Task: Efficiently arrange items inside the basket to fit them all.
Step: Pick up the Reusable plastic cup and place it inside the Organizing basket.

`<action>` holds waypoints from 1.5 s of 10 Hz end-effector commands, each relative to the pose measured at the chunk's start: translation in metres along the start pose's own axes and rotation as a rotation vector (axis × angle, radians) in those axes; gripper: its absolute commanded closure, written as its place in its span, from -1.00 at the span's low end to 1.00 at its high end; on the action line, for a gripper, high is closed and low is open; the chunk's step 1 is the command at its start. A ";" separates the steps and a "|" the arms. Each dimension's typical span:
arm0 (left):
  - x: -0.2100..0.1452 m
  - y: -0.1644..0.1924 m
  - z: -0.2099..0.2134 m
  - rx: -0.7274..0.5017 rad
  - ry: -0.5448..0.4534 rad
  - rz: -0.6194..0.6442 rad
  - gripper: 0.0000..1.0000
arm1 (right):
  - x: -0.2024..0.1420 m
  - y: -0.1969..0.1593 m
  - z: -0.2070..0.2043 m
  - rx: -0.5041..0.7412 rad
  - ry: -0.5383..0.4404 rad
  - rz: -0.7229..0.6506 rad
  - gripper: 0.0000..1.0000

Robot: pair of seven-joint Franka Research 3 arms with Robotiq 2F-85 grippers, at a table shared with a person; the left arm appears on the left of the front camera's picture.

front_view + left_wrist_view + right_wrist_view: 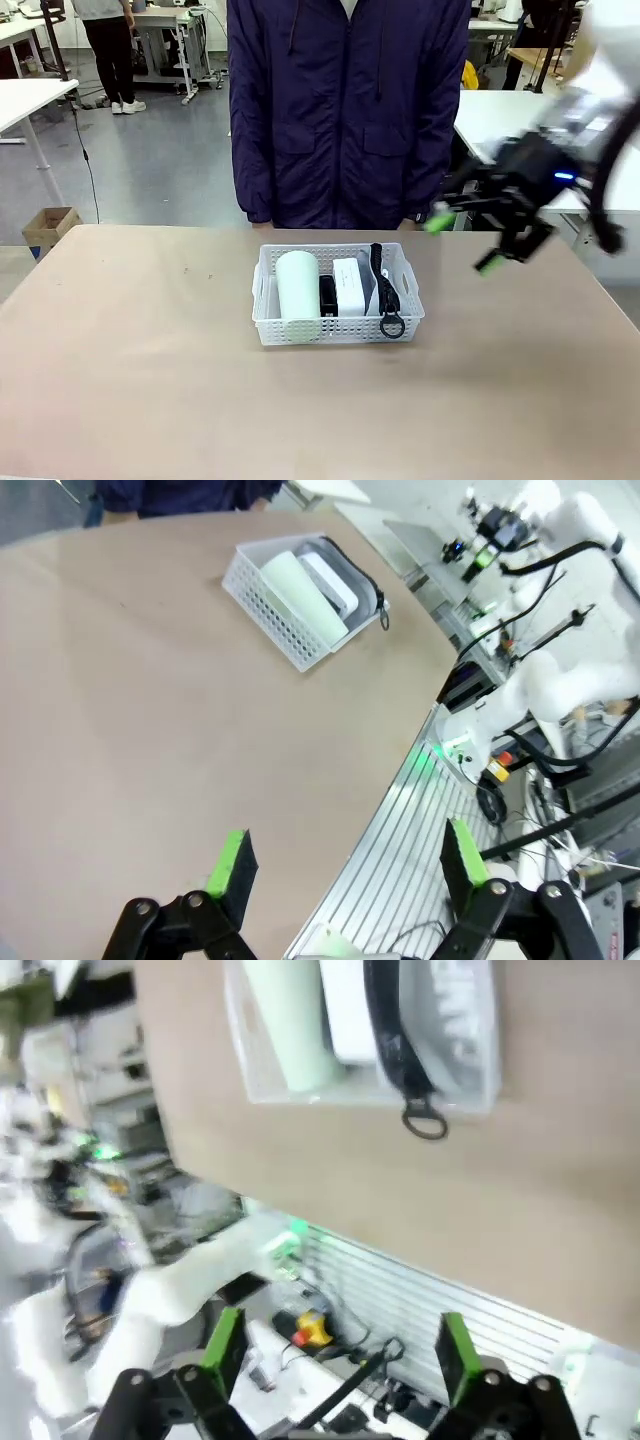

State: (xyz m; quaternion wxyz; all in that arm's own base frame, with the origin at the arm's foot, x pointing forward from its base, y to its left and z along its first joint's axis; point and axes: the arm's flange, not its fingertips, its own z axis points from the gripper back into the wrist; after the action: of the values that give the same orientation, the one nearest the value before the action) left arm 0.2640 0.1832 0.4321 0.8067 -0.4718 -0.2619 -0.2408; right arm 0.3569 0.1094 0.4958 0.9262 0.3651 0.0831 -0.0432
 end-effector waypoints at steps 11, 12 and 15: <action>0.000 -0.001 0.000 -0.010 -0.012 -0.018 -0.94 | -0.053 -0.282 0.101 0.724 -0.235 -0.126 -1.00; 0.000 -0.001 0.000 -0.010 -0.012 -0.018 -0.94 | -0.053 -0.282 0.101 0.724 -0.235 -0.126 -1.00; 0.000 -0.001 0.000 -0.010 -0.012 -0.018 -0.94 | -0.053 -0.282 0.101 0.724 -0.235 -0.126 -1.00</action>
State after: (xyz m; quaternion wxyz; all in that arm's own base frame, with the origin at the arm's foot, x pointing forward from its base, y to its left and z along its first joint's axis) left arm 0.2642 0.1833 0.4316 0.8070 -0.4719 -0.2611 -0.2406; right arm 0.2772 -0.1654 0.3855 0.7399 0.6497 -0.0158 -0.1736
